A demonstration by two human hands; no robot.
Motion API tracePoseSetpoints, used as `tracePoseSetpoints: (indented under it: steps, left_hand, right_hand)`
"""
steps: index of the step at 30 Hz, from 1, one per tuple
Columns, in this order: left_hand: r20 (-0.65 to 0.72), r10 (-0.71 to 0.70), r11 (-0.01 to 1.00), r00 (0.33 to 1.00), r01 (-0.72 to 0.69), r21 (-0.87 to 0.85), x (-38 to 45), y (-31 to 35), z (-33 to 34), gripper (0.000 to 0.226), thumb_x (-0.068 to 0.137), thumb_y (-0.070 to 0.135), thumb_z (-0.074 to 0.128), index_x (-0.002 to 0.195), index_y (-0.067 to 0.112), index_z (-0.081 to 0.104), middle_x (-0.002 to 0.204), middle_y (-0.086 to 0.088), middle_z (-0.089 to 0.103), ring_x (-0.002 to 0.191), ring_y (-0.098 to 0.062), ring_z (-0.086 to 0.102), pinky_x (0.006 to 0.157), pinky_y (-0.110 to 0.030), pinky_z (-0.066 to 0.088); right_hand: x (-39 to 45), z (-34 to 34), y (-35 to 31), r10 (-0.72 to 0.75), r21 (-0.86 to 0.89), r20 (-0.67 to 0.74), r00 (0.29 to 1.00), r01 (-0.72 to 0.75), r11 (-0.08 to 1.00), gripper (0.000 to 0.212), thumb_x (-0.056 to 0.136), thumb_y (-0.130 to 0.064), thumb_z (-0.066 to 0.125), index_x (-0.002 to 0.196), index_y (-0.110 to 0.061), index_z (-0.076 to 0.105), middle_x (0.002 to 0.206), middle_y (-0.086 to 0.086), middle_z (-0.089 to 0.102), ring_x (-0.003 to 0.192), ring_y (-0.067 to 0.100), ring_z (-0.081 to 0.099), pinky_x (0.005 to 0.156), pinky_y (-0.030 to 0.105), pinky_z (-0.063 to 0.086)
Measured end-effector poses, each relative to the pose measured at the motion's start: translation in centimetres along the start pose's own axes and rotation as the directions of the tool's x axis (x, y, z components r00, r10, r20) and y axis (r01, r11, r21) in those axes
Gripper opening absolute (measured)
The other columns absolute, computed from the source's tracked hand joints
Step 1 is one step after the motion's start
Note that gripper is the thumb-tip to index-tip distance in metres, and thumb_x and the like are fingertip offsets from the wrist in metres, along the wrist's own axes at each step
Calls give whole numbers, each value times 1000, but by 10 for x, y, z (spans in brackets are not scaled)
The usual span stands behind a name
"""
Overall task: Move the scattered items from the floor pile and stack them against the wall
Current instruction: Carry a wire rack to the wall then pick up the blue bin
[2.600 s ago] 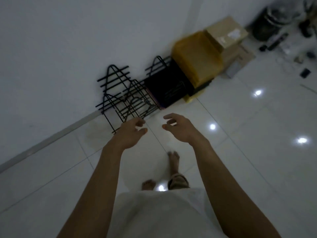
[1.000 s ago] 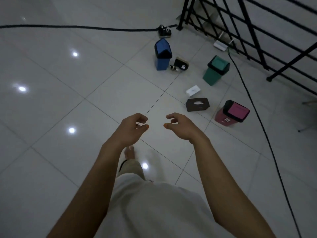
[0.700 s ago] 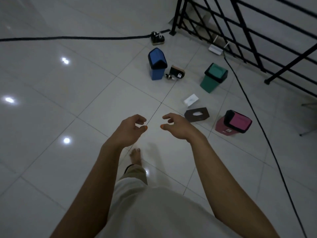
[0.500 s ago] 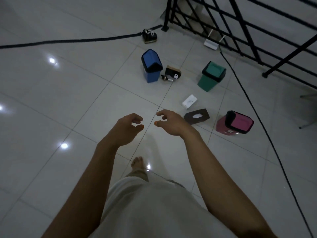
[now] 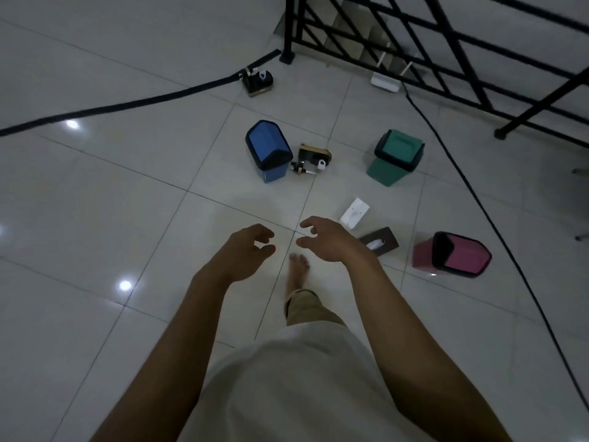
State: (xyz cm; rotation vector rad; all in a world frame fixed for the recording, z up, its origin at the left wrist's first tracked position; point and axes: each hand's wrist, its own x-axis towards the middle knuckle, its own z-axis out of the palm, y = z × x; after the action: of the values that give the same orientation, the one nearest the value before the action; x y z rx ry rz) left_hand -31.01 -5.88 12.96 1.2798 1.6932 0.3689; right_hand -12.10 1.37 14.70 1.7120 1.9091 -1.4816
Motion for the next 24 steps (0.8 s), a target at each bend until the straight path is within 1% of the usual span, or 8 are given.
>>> tracePoseSetpoints:
  steps: [3, 9, 12, 15, 18, 20, 22, 24]
  left_hand:
    - [-13, -65, 998, 998, 65, 5, 42, 10, -26, 34, 93, 27, 61, 126, 19, 55, 122, 2, 57, 97, -12, 56, 76, -23, 43]
    - [-27, -110, 993, 994, 109, -39, 132, 30, -76, 33, 94, 25, 59, 126, 18, 54, 121, 2, 56, 97, -10, 55, 81, -25, 43]
    - [30, -132, 991, 991, 133, -31, 169, 23, -98, 32, 95, 22, 58, 126, 16, 54, 121, 0, 56, 97, -13, 56, 83, -27, 46]
    - [102, -163, 986, 981, 164, 0, 212, 4, -122, 31, 95, 21, 58, 125, 14, 55, 122, -3, 57, 102, -17, 57, 89, -32, 48]
    - [218, -164, 986, 962, 156, 52, 264, -17, -144, 31, 94, 21, 58, 124, 14, 55, 121, -4, 58, 105, -20, 57, 93, -36, 48]
    - [283, -159, 986, 946, 140, 85, 303, -34, -157, 28, 94, 21, 58, 121, 15, 56, 120, -3, 59, 105, -20, 58, 93, -37, 49]
    - [298, -158, 985, 941, 130, 114, 345, -52, -164, 22, 93, 21, 60, 115, 19, 58, 116, -3, 61, 104, -19, 58, 91, -36, 50]
    - [294, -162, 983, 942, 129, 128, 387, -67, -164, 19, 92, 22, 62, 111, 20, 60, 113, -2, 62, 99, -15, 59, 84, -30, 50]
  right_hand:
    - [47, -33, -18, -6, -11, 30, 1000, 7, 1000, 54, 95, -35, 59, 144, -19, 42, 146, 8, 42, 128, 23, 45, 97, 27, 39]
    - [138, -96, -61, -31, 2, 61, 998, 31, 1000, 52, 95, -34, 59, 143, -18, 43, 142, 9, 46, 125, 21, 47, 90, 22, 37]
    - [177, -111, -77, -18, 94, 35, 999, 15, 995, 50, 95, -33, 61, 141, -19, 46, 140, 9, 48, 124, 19, 49, 91, 22, 37]
    - [220, -116, -91, 24, 122, 48, 999, -30, 992, 49, 95, -32, 61, 140, -19, 47, 140, 10, 48, 124, 19, 49, 91, 21, 37]
    - [265, -115, -99, 93, 154, 29, 995, -96, 983, 50, 95, -32, 60, 141, -18, 46, 141, 11, 47, 126, 20, 47, 94, 22, 37]
    - [301, -107, -105, 129, 167, 26, 991, -132, 977, 49, 96, -32, 60, 140, -17, 46, 141, 11, 47, 125, 21, 47, 97, 24, 38]
    - [338, -99, -107, 151, 158, 53, 987, -157, 975, 49, 96, -33, 59, 140, -17, 45, 141, 10, 46, 124, 22, 48, 101, 29, 41]
    - [375, -91, -104, 162, 162, 67, 984, -171, 972, 49, 96, -33, 59, 140, -17, 46, 141, 10, 46, 124, 23, 48, 103, 34, 42]
